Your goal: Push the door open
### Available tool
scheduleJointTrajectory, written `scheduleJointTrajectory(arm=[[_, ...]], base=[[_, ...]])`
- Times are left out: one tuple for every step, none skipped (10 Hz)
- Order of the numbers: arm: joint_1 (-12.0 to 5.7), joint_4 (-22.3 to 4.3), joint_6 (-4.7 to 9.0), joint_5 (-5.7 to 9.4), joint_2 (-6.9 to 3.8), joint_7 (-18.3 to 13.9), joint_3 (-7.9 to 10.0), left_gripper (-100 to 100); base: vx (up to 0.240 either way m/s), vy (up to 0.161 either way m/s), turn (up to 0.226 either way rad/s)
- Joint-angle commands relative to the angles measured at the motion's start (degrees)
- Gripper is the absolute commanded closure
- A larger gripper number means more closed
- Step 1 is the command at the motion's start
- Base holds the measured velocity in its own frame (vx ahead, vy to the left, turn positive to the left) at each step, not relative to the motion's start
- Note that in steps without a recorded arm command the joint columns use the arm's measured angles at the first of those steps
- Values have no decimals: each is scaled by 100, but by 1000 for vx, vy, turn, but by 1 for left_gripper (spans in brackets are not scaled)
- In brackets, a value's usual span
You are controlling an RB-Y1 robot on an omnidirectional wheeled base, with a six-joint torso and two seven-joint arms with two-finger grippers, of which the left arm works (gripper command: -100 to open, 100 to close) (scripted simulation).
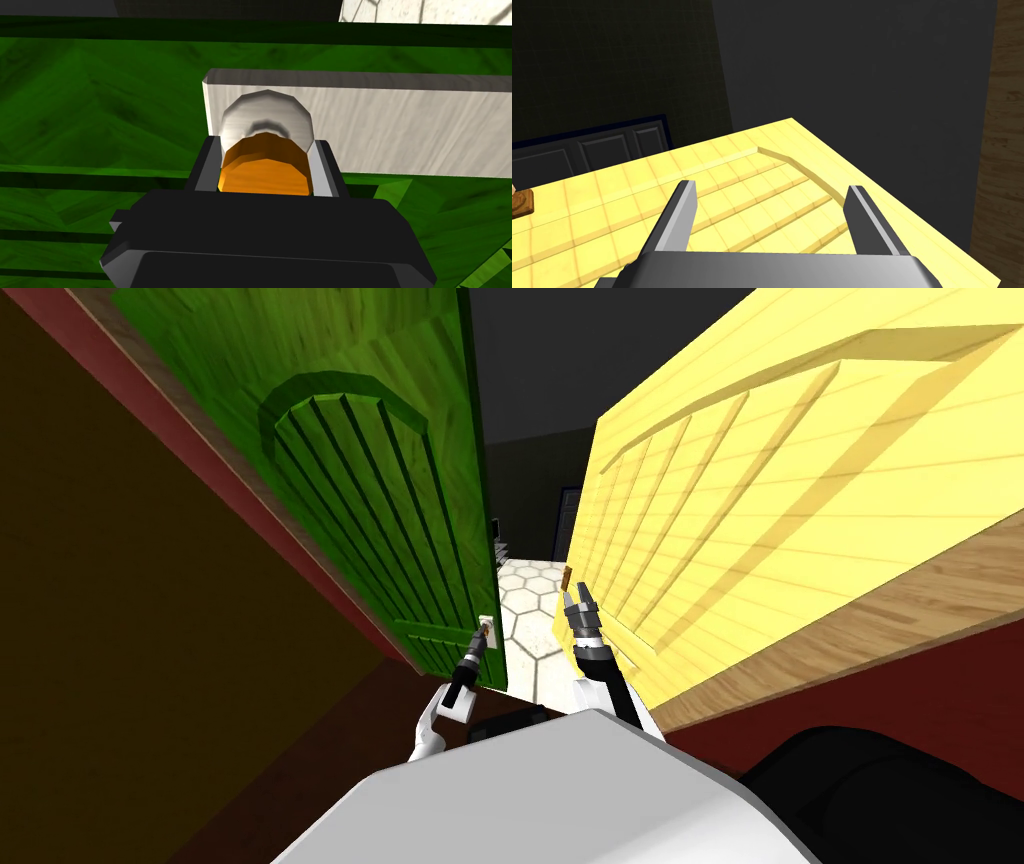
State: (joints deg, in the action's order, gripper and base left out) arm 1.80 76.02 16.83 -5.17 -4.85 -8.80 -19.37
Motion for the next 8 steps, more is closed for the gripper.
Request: scheduleJointTrajectory(arm=[[-62, -14, 26, 6, -1, 36, 112, 100], [-85, -43, 24, 11, 8, 67, 192, 100], [-98, -59, 22, 13, 15, 84, 236, 100], [-125, -92, 20, 19, 30, 120, 329, 100], [-139, -110, 18, 22, 39, 140, 378, 100], [-154, -128, 17, 25, 50, 159, 429, 100], [-169, -147, 15, 28, 60, 179, 480, 100], [-185, -166, 14, 31, 73, 200, 534, 100]], base=[[130, -101, 39], [152, -83, 38], [157, -82, 39], [152, -138, 99], [143, -152, 75], [129, -111, 44], [100, -87, 55], [92, -92, 64]])
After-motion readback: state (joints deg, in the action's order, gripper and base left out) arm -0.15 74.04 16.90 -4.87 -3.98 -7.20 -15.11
